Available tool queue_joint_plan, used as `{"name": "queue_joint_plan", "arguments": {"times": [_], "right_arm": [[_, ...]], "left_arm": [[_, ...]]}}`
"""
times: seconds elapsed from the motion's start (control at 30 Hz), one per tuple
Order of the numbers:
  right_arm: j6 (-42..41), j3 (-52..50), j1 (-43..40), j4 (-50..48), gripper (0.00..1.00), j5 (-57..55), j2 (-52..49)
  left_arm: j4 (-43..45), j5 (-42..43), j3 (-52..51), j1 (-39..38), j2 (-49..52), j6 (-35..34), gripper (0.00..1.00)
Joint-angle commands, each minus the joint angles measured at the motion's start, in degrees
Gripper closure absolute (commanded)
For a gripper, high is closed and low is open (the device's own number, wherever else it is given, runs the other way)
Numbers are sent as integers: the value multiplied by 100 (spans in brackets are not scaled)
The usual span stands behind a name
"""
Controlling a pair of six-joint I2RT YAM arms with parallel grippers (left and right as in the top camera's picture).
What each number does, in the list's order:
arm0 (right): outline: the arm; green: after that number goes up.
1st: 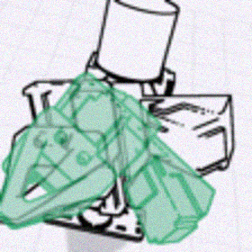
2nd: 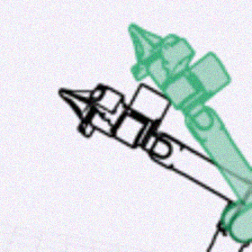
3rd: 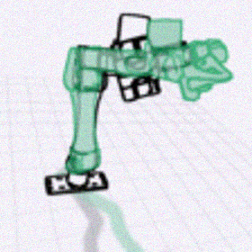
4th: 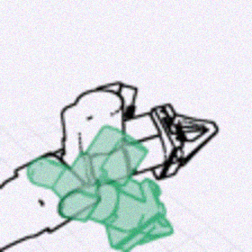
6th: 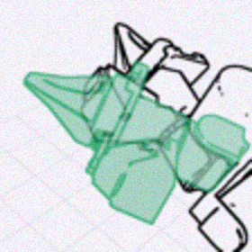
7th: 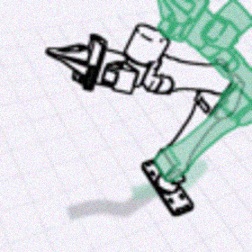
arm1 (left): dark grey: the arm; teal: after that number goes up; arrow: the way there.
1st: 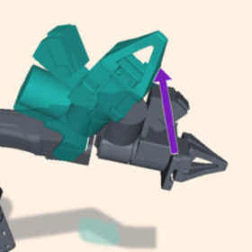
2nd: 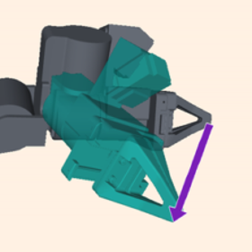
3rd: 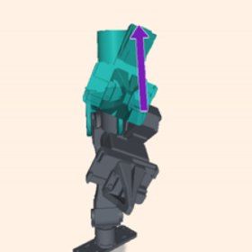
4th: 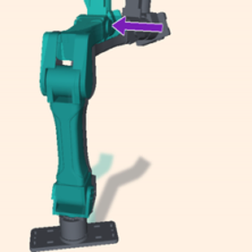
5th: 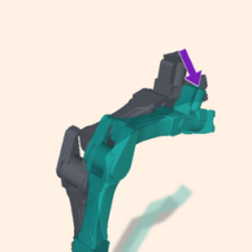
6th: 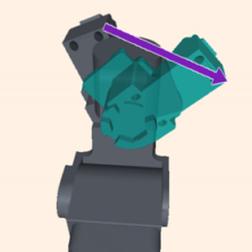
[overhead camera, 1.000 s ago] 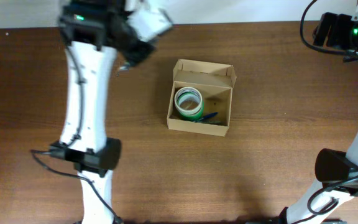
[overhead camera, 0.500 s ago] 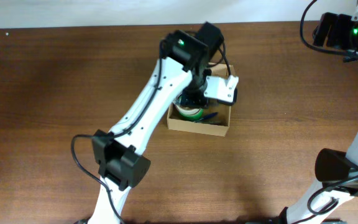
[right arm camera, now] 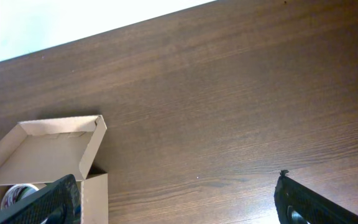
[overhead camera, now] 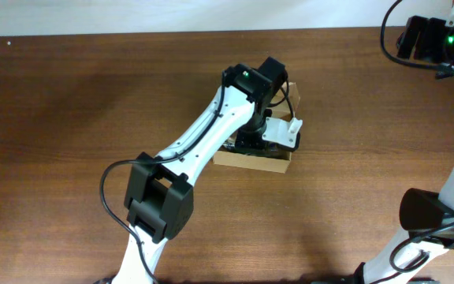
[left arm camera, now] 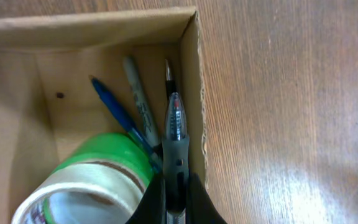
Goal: Pack container
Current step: 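Carry the grey pen into the box and release, left gripper, then raise the left gripper out of the box and withdraw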
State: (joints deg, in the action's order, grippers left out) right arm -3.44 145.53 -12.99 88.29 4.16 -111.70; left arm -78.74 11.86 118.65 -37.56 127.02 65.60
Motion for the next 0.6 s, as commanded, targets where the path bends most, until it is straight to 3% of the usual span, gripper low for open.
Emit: {"name": "queue_joint_plan", "arguments": {"times": [0.0,0.13,0.2,0.27,0.4,0.47,0.57], "right_arm": [[-26,2,-22,-2,1,31,74],[-26,2,-22,-2,1,31,74],[-26,2,-22,-2,1,31,74],[-26,2,-22,-2,1,31,74],[-26,2,-22,-2,1,31,74],[-26,2,-22,-2,1,31,74],[-26,2,-22,-2,1,31,74]], "left_arm": [[55,103,-173,-44,57,136,99],[87,103,-175,-59,122,133,94],[103,103,-175,-59,136,131,76],[101,103,-175,-61,136,129,49],[129,7,-160,-107,133,-68,47],[122,-184,-79,-131,131,-254,54],[120,-575,332,-157,118,-826,56]]}}
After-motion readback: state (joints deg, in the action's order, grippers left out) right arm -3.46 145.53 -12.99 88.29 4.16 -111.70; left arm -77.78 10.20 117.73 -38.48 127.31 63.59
